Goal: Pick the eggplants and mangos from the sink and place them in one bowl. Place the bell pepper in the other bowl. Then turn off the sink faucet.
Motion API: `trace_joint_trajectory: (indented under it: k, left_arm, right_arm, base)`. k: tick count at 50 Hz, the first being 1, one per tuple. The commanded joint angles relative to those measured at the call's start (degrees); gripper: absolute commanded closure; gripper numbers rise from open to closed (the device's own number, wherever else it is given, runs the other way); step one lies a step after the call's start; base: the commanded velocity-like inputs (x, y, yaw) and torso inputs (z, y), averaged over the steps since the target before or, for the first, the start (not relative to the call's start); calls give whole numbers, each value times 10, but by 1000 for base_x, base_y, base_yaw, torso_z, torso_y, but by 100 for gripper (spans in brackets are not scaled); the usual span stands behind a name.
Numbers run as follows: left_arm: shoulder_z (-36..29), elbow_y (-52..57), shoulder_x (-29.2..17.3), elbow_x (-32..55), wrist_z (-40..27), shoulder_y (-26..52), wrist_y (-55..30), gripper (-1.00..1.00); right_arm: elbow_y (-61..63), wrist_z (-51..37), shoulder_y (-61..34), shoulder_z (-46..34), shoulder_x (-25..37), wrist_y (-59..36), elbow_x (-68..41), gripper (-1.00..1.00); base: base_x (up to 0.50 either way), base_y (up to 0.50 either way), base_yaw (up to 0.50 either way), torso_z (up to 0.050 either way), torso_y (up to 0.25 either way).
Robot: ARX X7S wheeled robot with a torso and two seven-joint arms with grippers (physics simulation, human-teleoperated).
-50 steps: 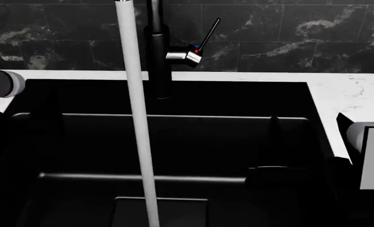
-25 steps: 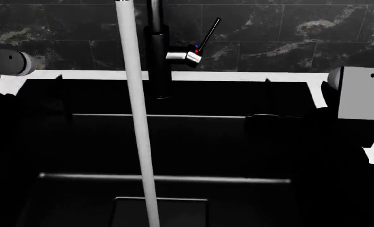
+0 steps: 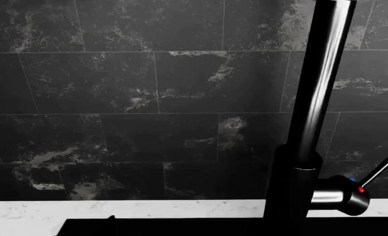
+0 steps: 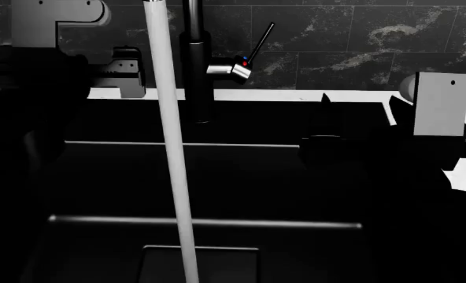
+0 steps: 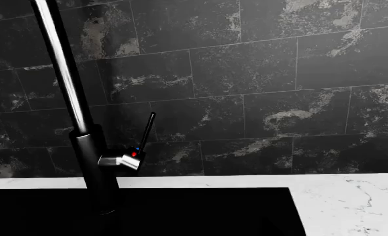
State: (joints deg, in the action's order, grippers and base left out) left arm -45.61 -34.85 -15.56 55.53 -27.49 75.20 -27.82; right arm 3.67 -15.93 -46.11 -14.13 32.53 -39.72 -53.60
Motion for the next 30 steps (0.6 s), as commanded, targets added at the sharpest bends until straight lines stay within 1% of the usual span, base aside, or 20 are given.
trace_joint_trajectory:
  k: [1, 5, 7, 8, 9, 11, 16, 17, 19, 22, 23, 26, 27, 28, 29, 30]
  left_arm:
    - [-19, -59, 18, -36, 14, 14, 26, -100]
    - [-17, -17, -3, -31, 0, -7, 22, -100]
    - [-12, -10, -11, -25, -1, -12, 23, -100]
    - [-7, 12, -19, -17, -11, -22, 20, -100]
    - [-4, 20, -21, -14, -14, -25, 18, -100]
    - [1, 40, -30, -5, -22, -31, 13, -100]
    - [7, 90, -50, 11, -38, -45, -1, -100]
    - [8, 95, -52, 14, -40, -45, -3, -100]
    - [14, 111, -58, 22, -46, -49, -5, -100]
    - [13, 118, -63, 24, -42, -57, -4, -100]
    - [11, 121, -62, 22, -44, -61, -3, -100]
    - [12, 125, -61, 25, -46, -61, -5, -100]
    - [12, 127, -61, 25, -47, -62, -4, -100]
    - [11, 129, -60, 24, -48, -63, -4, -100]
    - [10, 130, -59, 24, -48, -64, -4, -100]
    - [9, 130, -58, 23, -49, -64, -4, -100]
  right_arm:
    - [4, 4, -9, -9, 7, -18, -5, -100]
    - [2, 9, -17, -15, 9, -24, -4, -100]
    - [-11, 6, -44, -27, 8, -46, -3, -100]
    - [-6, -5, -79, -30, 0, -74, -14, -100]
    - [-6, 9, -64, -31, 4, -55, -6, -100]
    - [-6, 23, -65, -38, 7, -50, -1, -100]
    - [-5, 10, -51, -18, -3, -23, -2, -100]
    - [-5, 15, -47, -14, -5, -9, 1, -100]
    - [-7, 44, -28, 6, -18, 46, 3, -100]
    - [-2, 25, -18, 9, -25, 81, 37, -100]
    - [1, -11, -19, 11, -26, 69, 44, -100]
    - [4, -16, -35, -9, -13, 24, 39, -100]
    - [-82, 70, -121, -95, -99, 110, 125, -100]
    - [-168, 156, -207, -9, -185, 183, 211, -100]
    - [-254, 242, -292, 77, -271, 233, 296, -100]
    - [-340, 299, -306, 163, -282, 249, 382, -100]
  base:
    - [0, 0, 0, 0, 0]
    - [0, 0, 0, 0, 0]
    - [0, 0, 0, 0, 0]
    - [0, 0, 0, 0, 0]
    - [0, 0, 0, 0, 0]
    - [0, 0, 0, 0, 0]
    - [0, 0, 0, 0, 0]
    - [0, 0, 0, 0, 0]
    - [0, 0, 0, 0, 0]
    - [0, 0, 0, 0, 0]
    - [0, 0, 0, 0, 0]
    - [0, 0, 0, 0, 0]
    - [0, 0, 0, 0, 0]
    - [0, 0, 0, 0, 0]
    - [0, 0, 0, 0, 10]
    - [0, 0, 0, 0, 0]
